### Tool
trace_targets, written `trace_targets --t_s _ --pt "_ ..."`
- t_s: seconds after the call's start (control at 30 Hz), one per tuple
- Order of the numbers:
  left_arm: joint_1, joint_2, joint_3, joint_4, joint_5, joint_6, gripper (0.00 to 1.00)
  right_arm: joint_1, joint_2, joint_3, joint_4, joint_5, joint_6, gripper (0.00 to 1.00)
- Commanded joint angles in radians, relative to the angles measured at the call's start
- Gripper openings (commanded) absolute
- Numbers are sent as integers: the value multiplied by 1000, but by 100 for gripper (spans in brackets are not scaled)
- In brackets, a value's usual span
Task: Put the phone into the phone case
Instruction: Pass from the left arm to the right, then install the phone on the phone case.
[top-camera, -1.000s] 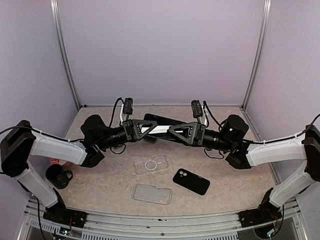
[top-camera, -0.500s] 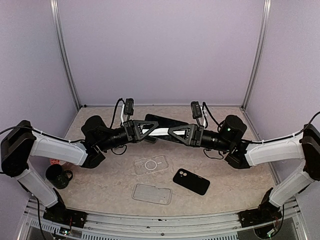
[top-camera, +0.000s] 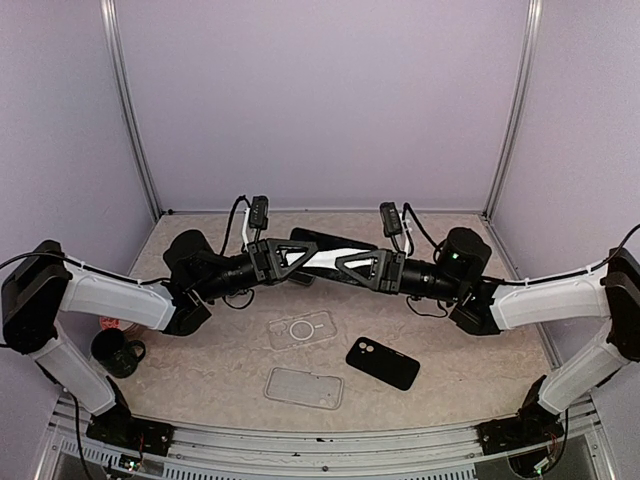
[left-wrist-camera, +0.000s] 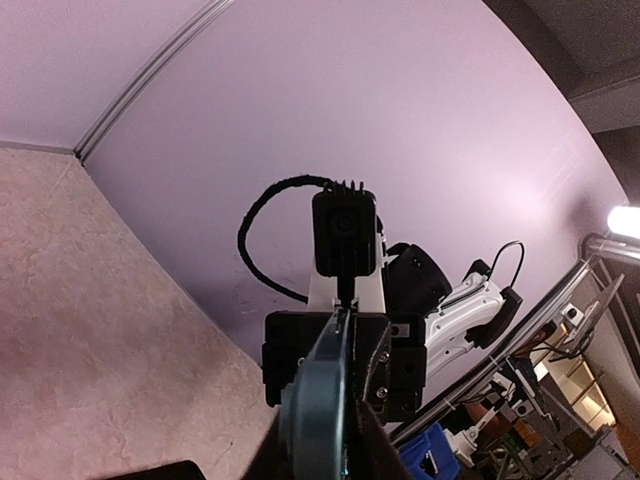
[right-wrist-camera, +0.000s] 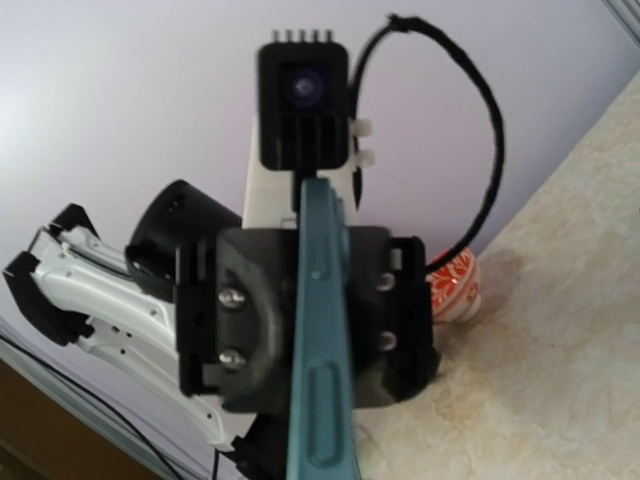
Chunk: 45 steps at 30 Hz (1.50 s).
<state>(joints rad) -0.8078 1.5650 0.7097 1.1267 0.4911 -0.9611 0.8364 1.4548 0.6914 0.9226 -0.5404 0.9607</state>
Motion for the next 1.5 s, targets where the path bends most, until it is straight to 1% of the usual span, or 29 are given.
trace_targets --t_s 0.0,0.17,0.23,0.3,0.4,0.43,0.6,0.7,0.83,0.9,0.93,1.03,1.2,1.3,1.47 --pt "8 -7 25 -53 -39 32 29 4 -37 41 -36 -2 -49 0" --pt "34 -58 7 -124 -53 61 59 3 -77 58 -147 18 -92 0" --pt "49 -96 -12 -153 -67 71 69 3 -100 74 -205 22 -113 0" --pt "64 -134 -30 -187 -80 86 78 0 -124 84 -264 28 -130 0" --pt "85 -204 -55 -268 -114 112 96 -10 -156 117 -386 50 -162 0" --pt "91 -222 -61 -300 -127 126 99 -12 -164 131 -441 61 -176 0" --pt "116 -327 -105 -432 -182 170 99 -19 -150 265 -780 114 -283 0" --pt "119 -388 -136 -516 -265 180 99 -27 -106 329 -909 117 -324 0" --pt "119 -456 -154 -650 -377 188 99 -35 -68 341 -916 88 -328 0" --pt "124 -476 -161 -697 -390 179 99 -36 -45 356 -942 76 -335 0" --pt "132 -484 -166 -717 -392 148 99 -36 -33 368 -954 71 -341 0" --pt "195 -487 -205 -696 -298 83 99 -36 21 419 -1009 47 -375 0" --pt "262 -458 -274 -649 -215 32 99 -37 99 476 -1088 68 -329 0" --pt "260 -447 -301 -645 -235 5 99 -37 139 519 -1141 93 -307 0" --pt "250 -408 -278 -753 -299 -26 99 -55 179 524 -1134 82 -225 0"
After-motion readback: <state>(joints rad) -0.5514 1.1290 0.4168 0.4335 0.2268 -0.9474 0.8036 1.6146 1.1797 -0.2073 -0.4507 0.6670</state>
